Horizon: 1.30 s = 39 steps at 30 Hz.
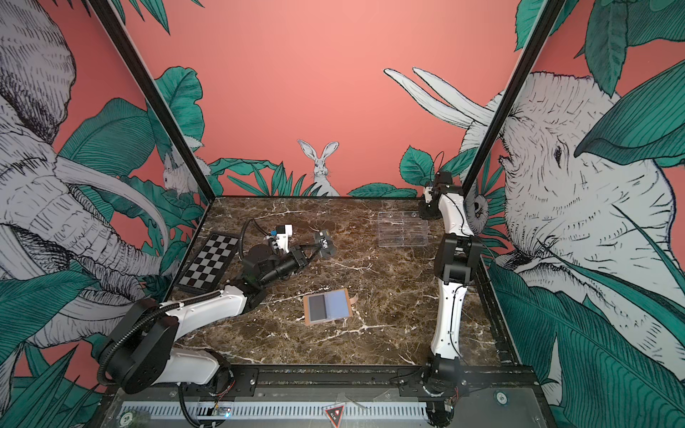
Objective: Take the credit cards out of the card holder
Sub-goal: Pick up the storage box from the top-right of the table, then place the storage box at the center of the table.
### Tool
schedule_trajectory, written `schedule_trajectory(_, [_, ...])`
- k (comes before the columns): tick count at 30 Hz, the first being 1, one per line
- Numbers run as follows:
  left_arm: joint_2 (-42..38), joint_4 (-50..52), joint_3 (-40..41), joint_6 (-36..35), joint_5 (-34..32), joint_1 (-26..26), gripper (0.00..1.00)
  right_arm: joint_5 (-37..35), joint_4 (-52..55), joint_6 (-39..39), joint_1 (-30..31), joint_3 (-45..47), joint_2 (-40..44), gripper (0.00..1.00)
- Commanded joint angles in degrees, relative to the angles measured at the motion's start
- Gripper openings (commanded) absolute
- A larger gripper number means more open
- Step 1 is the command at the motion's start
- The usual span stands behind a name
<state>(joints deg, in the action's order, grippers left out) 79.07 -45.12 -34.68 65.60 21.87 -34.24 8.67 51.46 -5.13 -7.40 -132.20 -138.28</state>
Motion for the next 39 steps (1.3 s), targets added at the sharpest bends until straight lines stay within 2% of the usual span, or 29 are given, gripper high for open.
schedule_trajectory(1, [-1.86, -0.38, -0.94, 0.27, 0.28, 0.32, 0.00, -0.14, 0.31, 0.63, -0.05, 3.64, 3.49, 0.18])
schedule_trajectory(9, [-3.80, 1.23, -0.47, -0.81, -0.31, 0.36, 0.00, -0.21, -5.44, 7.69, 0.20, 14.84, 13.16, 0.08])
schedule_trajectory(14, [-5.51, 2.07, 1.10, -1.16, -1.55, 0.32, 0.00, -2.04, -5.06, 13.13, 0.19, 19.10, 18.41, 0.01])
schedule_trajectory(20, [-7.52, 1.88, 2.44, -2.38, -3.14, 0.32, 0.00, -1.23, -7.57, 18.37, 0.37, 29.28, 26.69, 0.01])
schedule_trajectory(29, [-7.22, -2.21, 3.41, -2.14, -3.36, 0.33, 0.00, 0.23, -8.04, 20.99, 1.84, 40.20, 35.51, 0.01])
schedule_trajectory(34, [-7.07, -3.96, 4.42, -2.15, -4.05, 0.32, 0.00, -1.61, -8.12, 23.34, 5.26, 43.77, 38.41, 0.01])
schedule_trajectory(39, [-7.08, -4.64, 5.49, -2.39, -5.00, 0.31, 0.00, -4.56, -8.56, 25.98, 11.36, 45.54, 39.88, 0.00])
